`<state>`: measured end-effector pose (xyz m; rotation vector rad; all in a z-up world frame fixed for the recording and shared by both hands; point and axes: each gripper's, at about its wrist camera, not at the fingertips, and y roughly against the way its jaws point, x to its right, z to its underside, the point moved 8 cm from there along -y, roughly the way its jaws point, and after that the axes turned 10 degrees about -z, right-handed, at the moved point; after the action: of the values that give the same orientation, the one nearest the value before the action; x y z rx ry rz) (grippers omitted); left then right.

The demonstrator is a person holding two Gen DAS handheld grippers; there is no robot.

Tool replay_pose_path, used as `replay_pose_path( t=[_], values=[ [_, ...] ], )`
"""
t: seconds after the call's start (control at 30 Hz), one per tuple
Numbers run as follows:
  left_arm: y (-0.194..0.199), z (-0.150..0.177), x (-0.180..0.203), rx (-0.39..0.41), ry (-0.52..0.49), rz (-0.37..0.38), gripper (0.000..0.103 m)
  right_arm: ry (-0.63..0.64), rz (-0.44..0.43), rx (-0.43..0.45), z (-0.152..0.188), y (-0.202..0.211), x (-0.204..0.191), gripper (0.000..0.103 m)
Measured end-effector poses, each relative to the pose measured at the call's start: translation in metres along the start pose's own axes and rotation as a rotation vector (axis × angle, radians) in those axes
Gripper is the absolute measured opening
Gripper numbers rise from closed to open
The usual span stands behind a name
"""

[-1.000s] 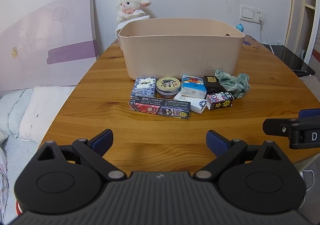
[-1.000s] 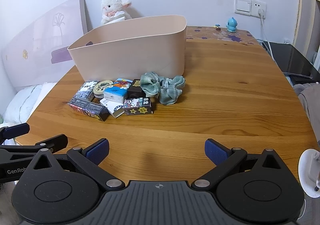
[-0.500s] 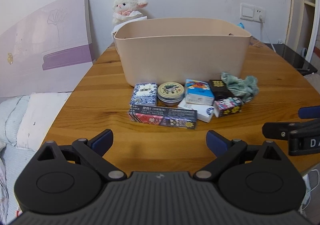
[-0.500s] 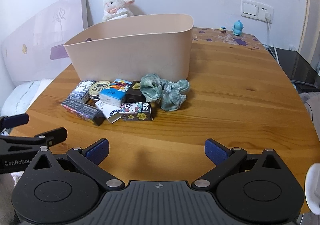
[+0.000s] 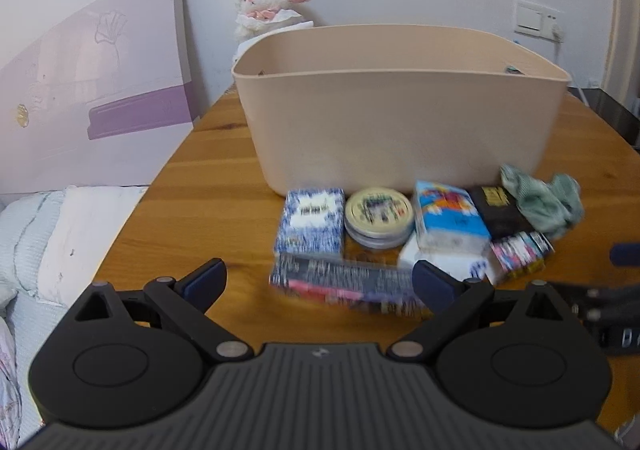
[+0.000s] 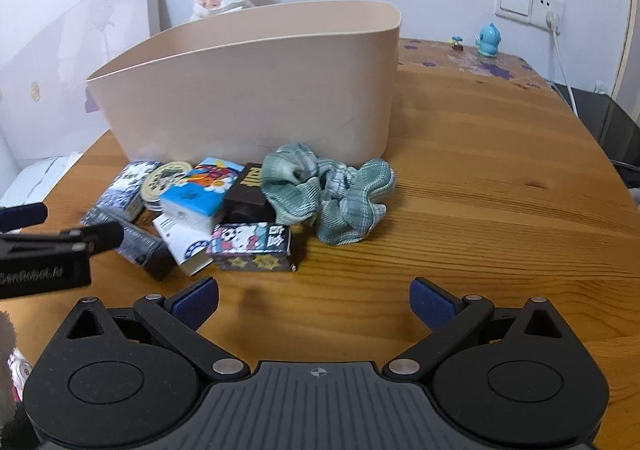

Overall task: Organize objects
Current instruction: 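Grasp the dark printed box with the left tool while the right grasps the Hello Kitty box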

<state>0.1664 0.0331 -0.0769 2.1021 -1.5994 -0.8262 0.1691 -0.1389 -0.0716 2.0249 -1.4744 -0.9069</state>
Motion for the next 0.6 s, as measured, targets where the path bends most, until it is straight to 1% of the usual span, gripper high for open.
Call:
replay_pose_path(
  t=[0.1, 0.13, 0.27, 0.37, 0.5, 0.6],
  values=[
    [-0.015, -0.002, 0.010, -0.023, -0.009, -0.040, 0.100, 0.000, -0.006, -0.009, -0.002, -0.008, -0.001, 0.103],
    [-0.017, -0.003, 0.011, -0.016, 0.001, -0.048, 0.100, 0.001, -0.011, -0.011, -0.002, -0.011, -0.002, 0.103],
    [-0.025, -0.001, 0.009, -0.048, 0.008, -0.088, 0.100, 0.011, -0.025, -0.024, -0.002, -0.021, -0.010, 0.103],
    [-0.028, -0.002, 0.003, -0.062, 0.040, -0.092, 0.100, 0.028, -0.015, -0.015, -0.004, -0.027, -0.016, 0.103],
    [-0.033, 0.009, -0.001, -0.121, 0.027, -0.115, 0.100, 0.039, 0.001, -0.006, -0.009, -0.034, -0.020, 0.103],
    [-0.031, 0.016, -0.008, -0.150, 0.061, -0.092, 0.100, 0.074, 0.030, -0.002, -0.010, -0.039, -0.023, 0.103]
  ],
)
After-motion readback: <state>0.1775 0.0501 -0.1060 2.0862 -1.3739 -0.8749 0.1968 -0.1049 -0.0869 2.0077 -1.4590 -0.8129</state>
